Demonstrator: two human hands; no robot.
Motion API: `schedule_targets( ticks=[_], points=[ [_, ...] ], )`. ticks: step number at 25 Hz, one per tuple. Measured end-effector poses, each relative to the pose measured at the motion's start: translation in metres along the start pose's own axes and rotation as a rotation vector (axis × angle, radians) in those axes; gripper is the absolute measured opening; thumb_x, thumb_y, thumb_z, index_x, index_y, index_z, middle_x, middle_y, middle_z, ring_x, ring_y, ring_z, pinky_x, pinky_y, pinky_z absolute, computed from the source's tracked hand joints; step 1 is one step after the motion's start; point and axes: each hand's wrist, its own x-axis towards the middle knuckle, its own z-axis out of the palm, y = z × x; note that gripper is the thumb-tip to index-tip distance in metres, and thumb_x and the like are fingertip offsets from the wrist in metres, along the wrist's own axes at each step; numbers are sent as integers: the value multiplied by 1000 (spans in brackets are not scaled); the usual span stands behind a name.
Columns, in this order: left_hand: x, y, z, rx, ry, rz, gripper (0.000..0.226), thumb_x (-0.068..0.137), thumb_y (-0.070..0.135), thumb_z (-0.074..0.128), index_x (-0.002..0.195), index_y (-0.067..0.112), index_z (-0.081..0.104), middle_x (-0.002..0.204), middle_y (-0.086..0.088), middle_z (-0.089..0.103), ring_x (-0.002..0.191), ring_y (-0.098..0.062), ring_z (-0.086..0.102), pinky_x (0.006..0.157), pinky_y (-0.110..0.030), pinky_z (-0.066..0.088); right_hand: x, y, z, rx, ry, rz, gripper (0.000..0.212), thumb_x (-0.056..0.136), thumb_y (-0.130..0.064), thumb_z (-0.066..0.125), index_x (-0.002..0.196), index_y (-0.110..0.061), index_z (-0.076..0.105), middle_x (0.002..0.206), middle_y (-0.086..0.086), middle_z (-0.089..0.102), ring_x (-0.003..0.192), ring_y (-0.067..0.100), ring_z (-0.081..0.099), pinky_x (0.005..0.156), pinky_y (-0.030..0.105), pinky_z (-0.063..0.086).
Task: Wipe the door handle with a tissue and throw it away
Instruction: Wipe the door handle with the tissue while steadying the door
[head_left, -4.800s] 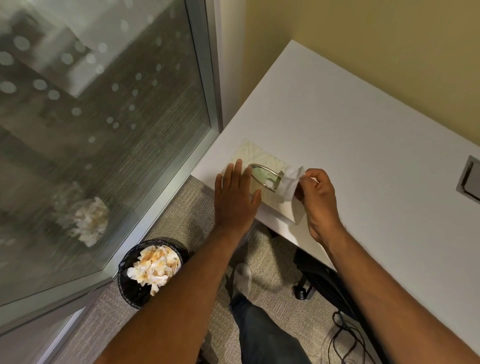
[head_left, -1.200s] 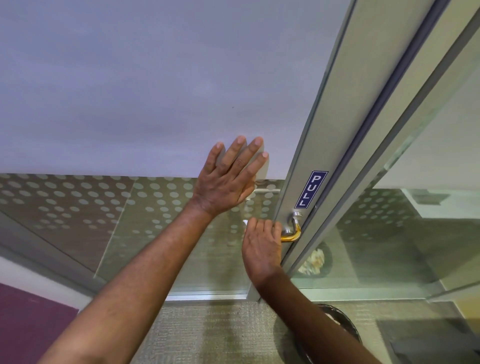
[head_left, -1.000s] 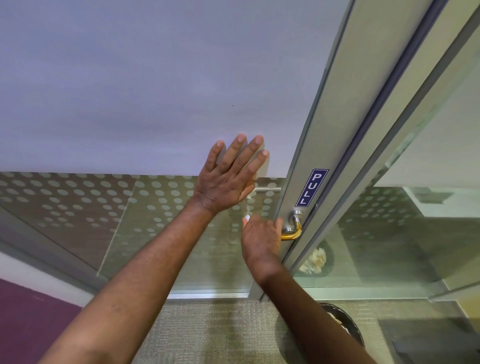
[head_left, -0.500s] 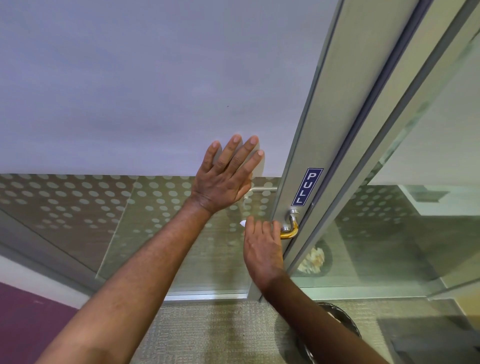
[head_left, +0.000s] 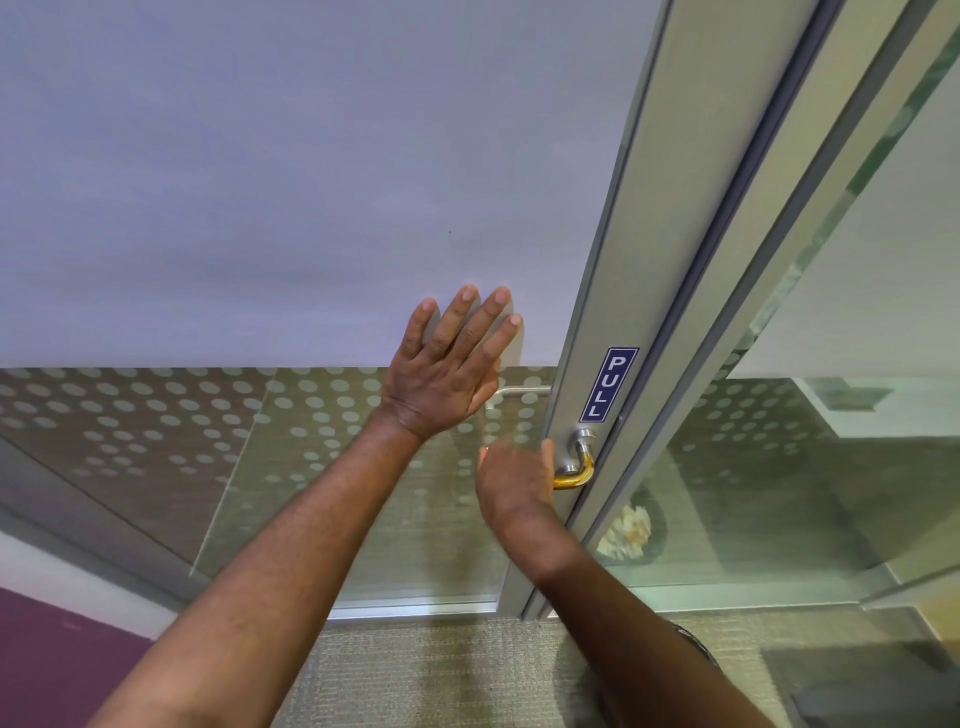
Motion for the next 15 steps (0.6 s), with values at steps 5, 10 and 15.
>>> schedule_targets(
  ticks=[5, 10, 15],
  points=[
    [0, 2, 0, -6, -4, 3, 67, 100, 33, 53, 162, 19, 33, 171, -6, 20, 161, -30, 8, 127, -53, 9, -26, 6, 40, -195, 193, -65, 50, 95, -18, 41, 142, -1, 34, 112, 15, 55, 111, 34, 51, 116, 53, 23],
    [-1, 0, 1, -4, 0, 3, 71, 98, 33, 57, 162, 18, 33, 171, -6, 22, 161, -30, 9, 127, -53, 9, -9, -4, 14, -197, 33, -66, 23, 95, -15, 58, 117, -12, 61, 93, 3, 51, 94, 22, 61, 113, 49, 24],
    [-1, 0, 1, -4, 3, 3, 73, 97, 32, 59, 163, 19, 32, 172, -6, 21, 161, -30, 10, 126, -53, 12, 6, 0, 7, 32, -12, 25, 32, 106, -18, 40, 134, -19, 56, 106, -4, 69, 102, 19, 67, 119, 49, 22]
  ],
)
